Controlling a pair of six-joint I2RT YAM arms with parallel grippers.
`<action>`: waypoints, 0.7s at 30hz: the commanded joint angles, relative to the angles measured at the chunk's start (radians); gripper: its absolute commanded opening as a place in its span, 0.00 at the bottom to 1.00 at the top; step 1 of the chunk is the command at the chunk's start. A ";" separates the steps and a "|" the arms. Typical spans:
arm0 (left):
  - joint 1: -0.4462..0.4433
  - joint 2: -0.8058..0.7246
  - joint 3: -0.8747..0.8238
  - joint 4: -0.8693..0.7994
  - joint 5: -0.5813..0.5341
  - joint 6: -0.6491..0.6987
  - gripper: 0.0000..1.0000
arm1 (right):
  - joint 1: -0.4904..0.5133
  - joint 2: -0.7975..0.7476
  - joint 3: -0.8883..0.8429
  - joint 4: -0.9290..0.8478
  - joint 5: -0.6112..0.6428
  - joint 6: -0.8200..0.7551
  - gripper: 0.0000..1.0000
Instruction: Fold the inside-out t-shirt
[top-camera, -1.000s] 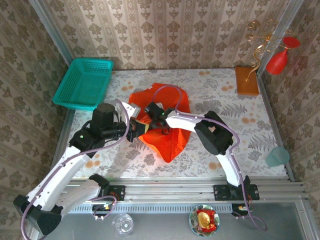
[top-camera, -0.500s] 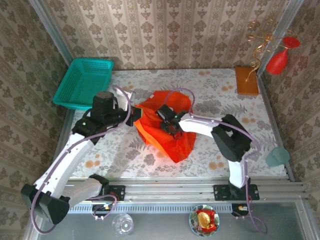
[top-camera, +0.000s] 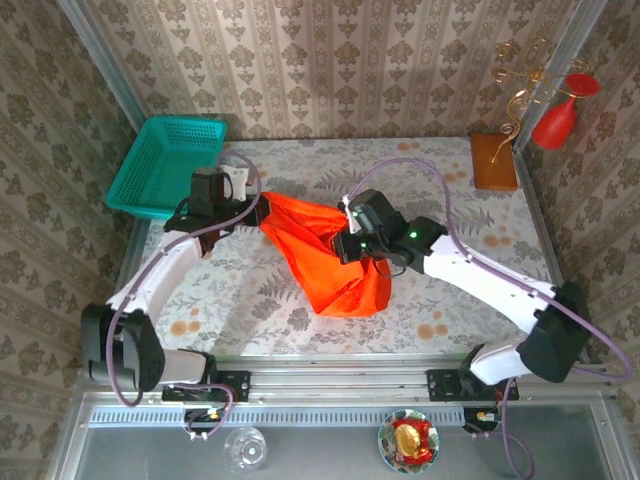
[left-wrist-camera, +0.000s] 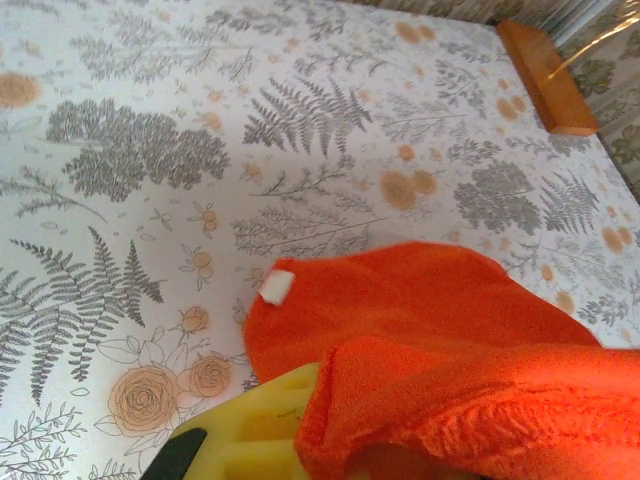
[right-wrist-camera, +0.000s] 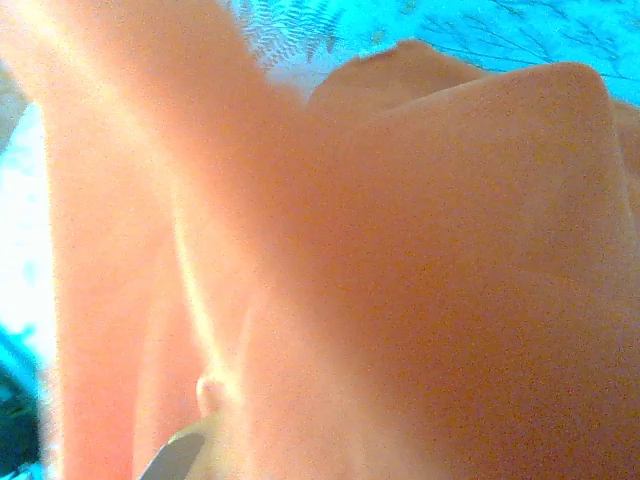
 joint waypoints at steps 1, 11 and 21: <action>0.026 0.053 -0.019 0.087 0.036 -0.039 0.00 | 0.004 -0.081 0.043 -0.048 -0.090 -0.045 0.00; 0.151 0.131 -0.168 0.214 0.106 -0.138 0.00 | -0.003 -0.257 0.009 -0.012 0.088 -0.078 0.00; 0.252 -0.101 -0.464 0.238 0.069 -0.189 0.00 | -0.015 -0.413 -0.274 0.078 0.395 -0.019 0.00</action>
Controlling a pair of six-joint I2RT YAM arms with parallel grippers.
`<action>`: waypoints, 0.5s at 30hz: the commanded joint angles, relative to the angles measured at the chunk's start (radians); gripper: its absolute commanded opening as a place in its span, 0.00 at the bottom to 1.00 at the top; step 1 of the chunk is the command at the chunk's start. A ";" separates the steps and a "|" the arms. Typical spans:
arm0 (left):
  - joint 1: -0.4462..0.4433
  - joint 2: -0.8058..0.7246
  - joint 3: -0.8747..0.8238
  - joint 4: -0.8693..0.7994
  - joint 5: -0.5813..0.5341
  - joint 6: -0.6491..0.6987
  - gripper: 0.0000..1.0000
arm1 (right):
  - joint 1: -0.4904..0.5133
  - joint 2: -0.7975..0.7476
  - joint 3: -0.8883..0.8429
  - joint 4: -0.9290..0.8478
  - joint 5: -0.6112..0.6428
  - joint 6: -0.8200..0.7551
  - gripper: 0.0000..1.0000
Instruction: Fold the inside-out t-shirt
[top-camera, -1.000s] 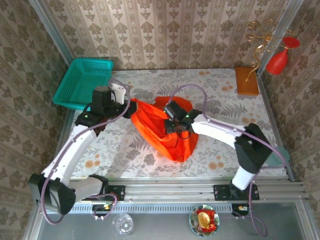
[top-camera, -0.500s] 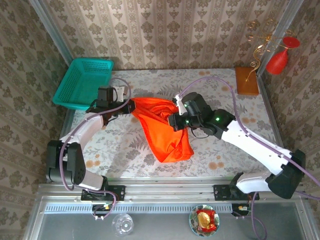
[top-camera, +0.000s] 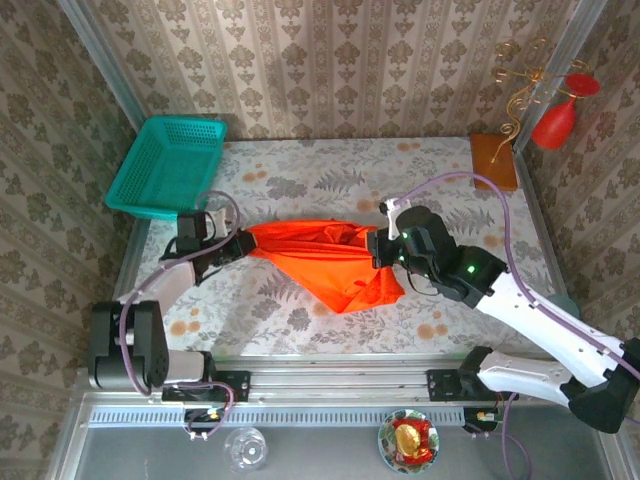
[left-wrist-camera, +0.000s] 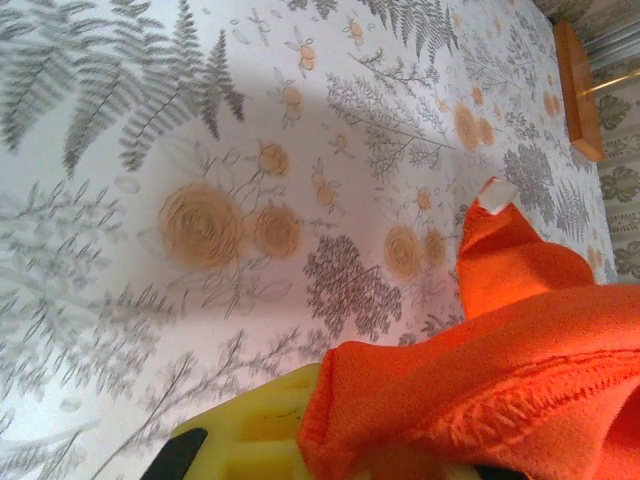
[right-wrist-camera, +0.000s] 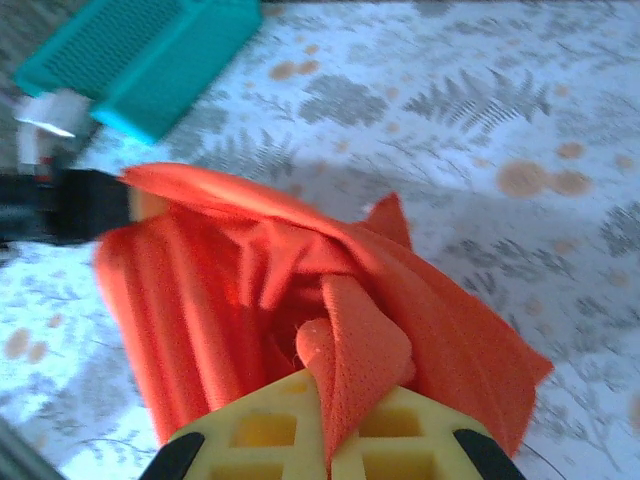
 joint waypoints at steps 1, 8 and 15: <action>0.046 -0.074 -0.087 -0.001 -0.124 -0.009 0.00 | -0.017 -0.052 -0.096 0.011 0.134 0.032 0.00; -0.033 -0.252 -0.147 -0.234 -0.149 0.057 0.26 | -0.010 0.071 -0.261 -0.068 0.044 0.216 0.16; -0.180 -0.408 -0.016 -0.421 -0.321 0.094 0.55 | 0.002 0.104 -0.207 -0.155 0.008 0.254 0.42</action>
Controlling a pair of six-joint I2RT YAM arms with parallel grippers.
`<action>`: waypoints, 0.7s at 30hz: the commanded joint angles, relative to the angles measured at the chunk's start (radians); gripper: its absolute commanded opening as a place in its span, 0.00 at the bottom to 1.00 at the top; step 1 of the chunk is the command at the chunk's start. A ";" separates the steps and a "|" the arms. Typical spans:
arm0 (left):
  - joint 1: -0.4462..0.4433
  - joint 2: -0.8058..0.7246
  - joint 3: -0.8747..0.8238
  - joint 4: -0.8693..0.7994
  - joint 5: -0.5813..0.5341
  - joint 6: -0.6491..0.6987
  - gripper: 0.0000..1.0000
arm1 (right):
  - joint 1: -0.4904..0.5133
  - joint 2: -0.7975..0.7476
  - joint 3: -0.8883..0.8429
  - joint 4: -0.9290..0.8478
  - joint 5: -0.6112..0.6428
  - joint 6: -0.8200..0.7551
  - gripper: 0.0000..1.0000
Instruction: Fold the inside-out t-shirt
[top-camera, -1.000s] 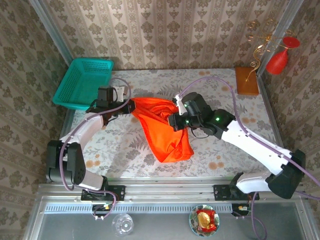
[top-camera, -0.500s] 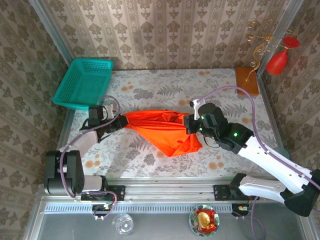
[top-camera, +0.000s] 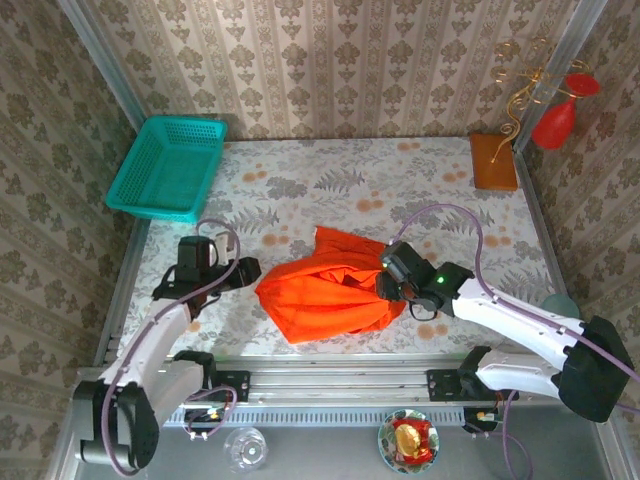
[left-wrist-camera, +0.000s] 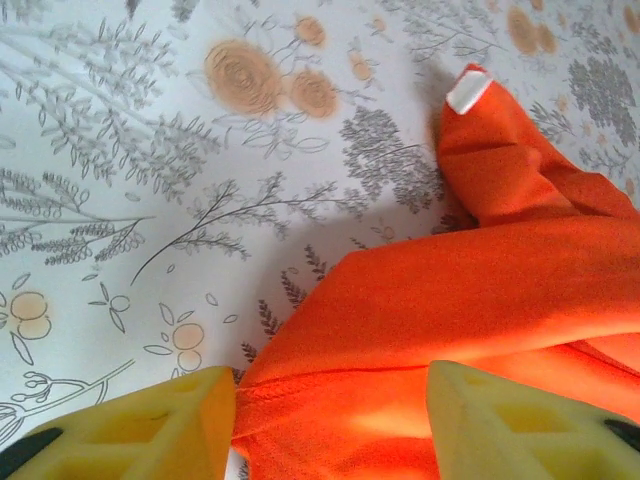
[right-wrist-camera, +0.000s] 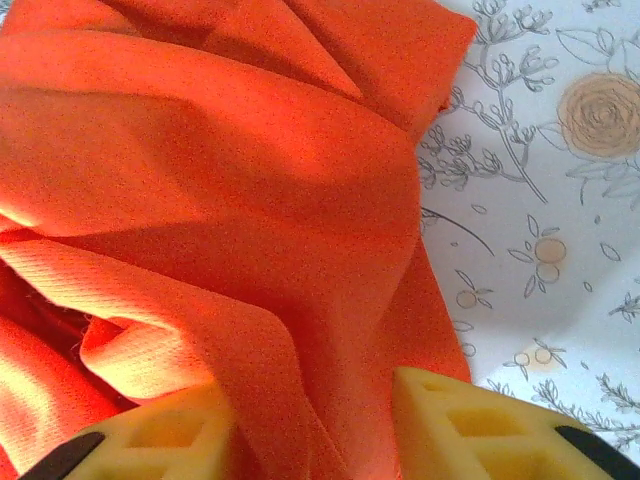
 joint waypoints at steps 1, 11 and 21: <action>-0.069 -0.014 0.109 -0.103 -0.098 0.048 0.55 | 0.006 0.014 0.061 -0.045 -0.035 0.035 0.45; -0.432 0.277 0.370 -0.057 -0.063 0.132 0.55 | 0.017 0.178 0.212 -0.071 -0.123 -0.025 0.57; -0.659 0.641 0.650 -0.217 -0.176 0.267 0.60 | 0.025 0.229 0.260 -0.148 -0.091 -0.014 0.35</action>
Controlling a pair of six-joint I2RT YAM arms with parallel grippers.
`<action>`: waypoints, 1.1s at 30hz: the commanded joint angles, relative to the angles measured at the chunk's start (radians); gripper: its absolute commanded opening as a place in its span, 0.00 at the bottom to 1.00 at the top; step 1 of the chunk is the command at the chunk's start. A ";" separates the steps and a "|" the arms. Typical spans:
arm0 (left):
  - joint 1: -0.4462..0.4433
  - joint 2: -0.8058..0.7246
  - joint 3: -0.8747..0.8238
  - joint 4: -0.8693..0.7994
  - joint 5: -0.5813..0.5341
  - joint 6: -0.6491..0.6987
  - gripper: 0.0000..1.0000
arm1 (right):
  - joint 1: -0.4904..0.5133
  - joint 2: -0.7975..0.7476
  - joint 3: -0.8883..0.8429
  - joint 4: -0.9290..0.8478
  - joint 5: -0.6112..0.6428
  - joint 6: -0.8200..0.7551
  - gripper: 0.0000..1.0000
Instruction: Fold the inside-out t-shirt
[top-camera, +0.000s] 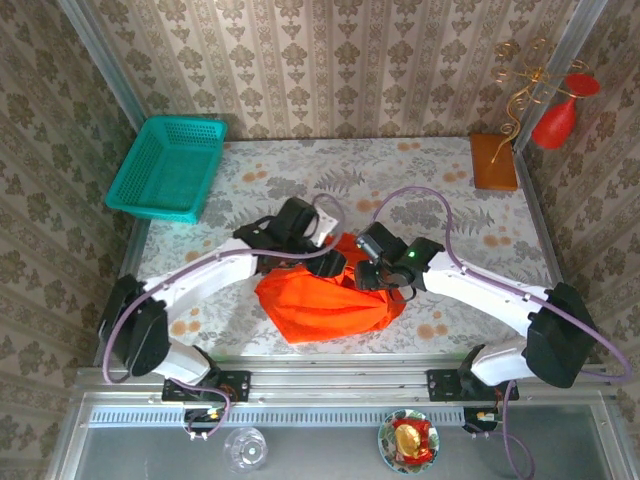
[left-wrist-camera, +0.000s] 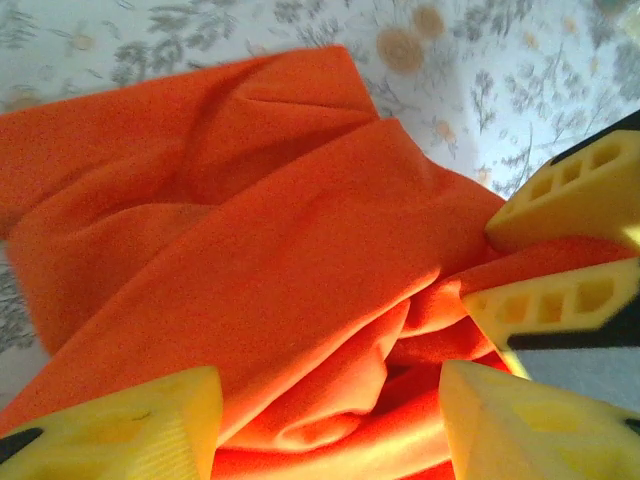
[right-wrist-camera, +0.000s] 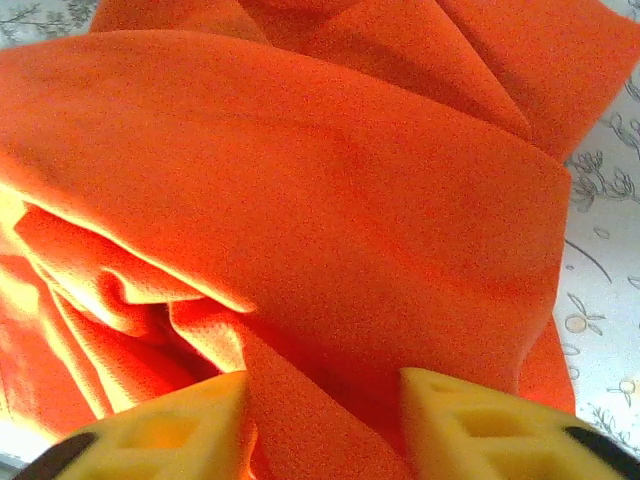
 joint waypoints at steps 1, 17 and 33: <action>-0.046 0.096 0.084 -0.122 -0.094 0.085 0.60 | 0.007 -0.021 0.016 -0.052 0.023 0.002 0.31; 0.024 0.082 0.157 -0.237 -0.282 0.118 0.09 | -0.001 -0.171 0.123 -0.182 0.209 -0.052 0.00; 0.694 -0.497 -0.172 -0.110 0.254 -0.053 0.01 | -0.267 -0.447 0.044 -0.294 0.302 -0.139 0.00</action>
